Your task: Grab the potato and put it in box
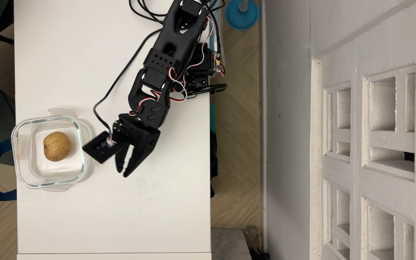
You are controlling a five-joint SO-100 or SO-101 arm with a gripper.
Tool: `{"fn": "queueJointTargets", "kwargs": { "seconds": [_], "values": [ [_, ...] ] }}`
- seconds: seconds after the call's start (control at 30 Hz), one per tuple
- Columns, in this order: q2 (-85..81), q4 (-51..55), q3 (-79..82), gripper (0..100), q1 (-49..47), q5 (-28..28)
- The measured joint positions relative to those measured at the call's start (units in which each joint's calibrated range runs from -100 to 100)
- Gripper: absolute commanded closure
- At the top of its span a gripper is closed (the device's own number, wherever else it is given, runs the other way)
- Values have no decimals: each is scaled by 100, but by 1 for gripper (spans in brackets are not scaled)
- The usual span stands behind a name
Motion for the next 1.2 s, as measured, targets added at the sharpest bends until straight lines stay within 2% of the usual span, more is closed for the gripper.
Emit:
{"fn": "queueJointTargets", "kwargs": {
  "seconds": [0.33, 0.57, 1.2],
  "values": [
    [-9, 834, 117, 96, -1932, -24],
    [-9, 905, 117, 96, -3064, -29],
    [-9, 905, 117, 96, -3205, -29]
  ]
}}
